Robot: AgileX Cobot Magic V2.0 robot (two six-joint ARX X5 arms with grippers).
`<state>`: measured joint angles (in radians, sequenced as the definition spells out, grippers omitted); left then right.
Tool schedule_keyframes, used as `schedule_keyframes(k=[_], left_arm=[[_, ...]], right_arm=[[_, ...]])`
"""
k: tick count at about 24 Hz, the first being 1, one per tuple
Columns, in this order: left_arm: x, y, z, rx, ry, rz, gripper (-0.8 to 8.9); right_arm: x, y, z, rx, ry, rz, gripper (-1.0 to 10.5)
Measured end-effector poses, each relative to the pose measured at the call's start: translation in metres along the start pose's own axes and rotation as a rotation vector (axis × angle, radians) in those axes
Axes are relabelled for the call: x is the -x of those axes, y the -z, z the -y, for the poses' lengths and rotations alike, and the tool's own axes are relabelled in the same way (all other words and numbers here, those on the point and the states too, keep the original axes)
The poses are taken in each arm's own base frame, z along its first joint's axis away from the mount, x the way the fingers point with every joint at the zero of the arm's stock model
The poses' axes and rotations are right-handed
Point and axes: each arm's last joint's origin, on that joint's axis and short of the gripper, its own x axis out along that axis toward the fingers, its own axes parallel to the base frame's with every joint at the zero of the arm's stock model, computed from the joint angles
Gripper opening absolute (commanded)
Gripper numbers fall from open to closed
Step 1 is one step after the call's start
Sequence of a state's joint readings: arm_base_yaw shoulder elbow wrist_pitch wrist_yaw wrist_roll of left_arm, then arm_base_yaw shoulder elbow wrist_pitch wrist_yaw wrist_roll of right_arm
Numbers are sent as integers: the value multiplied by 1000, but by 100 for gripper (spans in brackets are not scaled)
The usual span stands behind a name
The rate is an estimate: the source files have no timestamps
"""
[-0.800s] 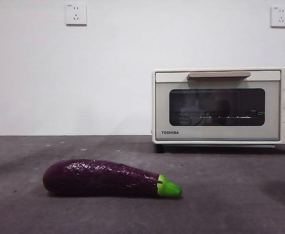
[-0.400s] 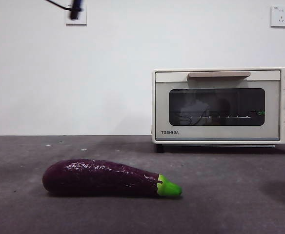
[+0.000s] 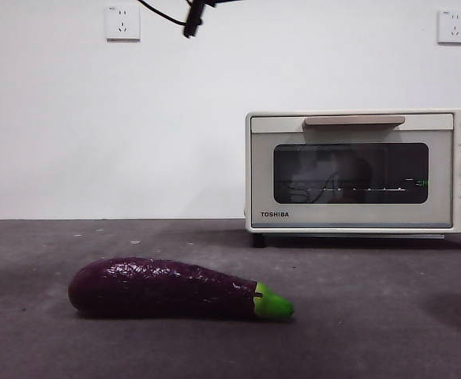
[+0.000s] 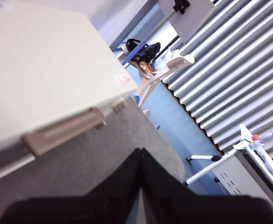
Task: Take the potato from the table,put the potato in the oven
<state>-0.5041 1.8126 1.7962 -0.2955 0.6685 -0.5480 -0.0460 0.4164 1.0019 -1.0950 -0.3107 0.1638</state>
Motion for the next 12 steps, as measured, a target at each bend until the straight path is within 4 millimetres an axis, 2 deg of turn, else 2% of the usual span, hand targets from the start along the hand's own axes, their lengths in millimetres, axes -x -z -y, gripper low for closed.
schedule_keyframes(k=[6, 10, 12], left_arm=[[-28, -6, -23, -2, -49, 4, -5], [-62, 0, -56, -8, -171, -29, -5], [-79, -2, -64, -45, -186, -31, -5]], right_arm=[[-12, -5, 3, -35, 18, -109, 1], [-22, -12, 5, -25, 23, -148, 1], [-29, -17, 7, -18, 24, -153, 1]])
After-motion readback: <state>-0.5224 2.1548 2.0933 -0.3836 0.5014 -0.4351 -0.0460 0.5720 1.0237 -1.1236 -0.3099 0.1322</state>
